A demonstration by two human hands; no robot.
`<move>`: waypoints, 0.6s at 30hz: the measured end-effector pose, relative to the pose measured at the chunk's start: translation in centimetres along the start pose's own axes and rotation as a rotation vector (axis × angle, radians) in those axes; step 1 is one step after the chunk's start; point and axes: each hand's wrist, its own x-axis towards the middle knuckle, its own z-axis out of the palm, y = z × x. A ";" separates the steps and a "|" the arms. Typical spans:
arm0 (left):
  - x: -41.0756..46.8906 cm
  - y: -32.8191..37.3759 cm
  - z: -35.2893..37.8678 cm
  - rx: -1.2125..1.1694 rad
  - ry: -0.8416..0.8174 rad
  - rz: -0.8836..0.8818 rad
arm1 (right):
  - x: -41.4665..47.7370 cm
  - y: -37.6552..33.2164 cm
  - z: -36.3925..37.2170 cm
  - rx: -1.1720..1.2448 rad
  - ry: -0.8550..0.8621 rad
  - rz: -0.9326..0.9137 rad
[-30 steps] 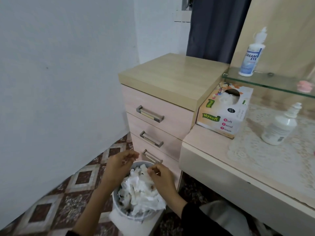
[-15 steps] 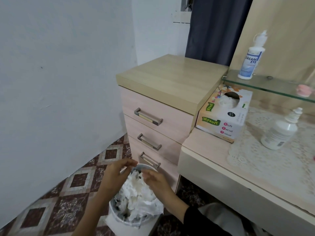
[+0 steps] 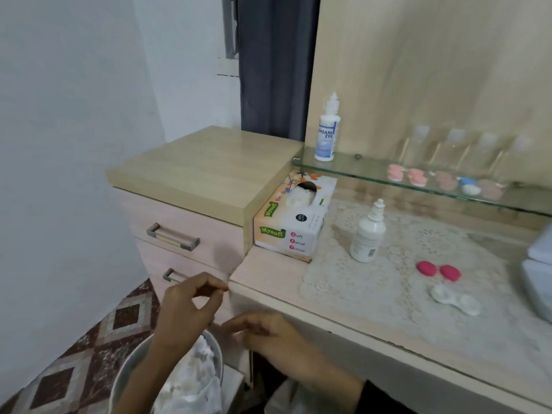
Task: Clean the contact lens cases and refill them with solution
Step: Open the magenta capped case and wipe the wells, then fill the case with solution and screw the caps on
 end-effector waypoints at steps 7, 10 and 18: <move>0.8 4.9 2.9 -0.086 0.090 0.055 | -6.5 -2.5 -5.8 -0.054 -0.022 -0.109; 1.3 7.8 5.5 -0.159 -0.004 0.074 | -9.1 -2.8 -8.3 -0.063 0.039 -0.120; 2.3 13.3 13.7 -0.206 -0.283 0.192 | -15.4 -2.8 -14.5 0.005 0.243 -0.094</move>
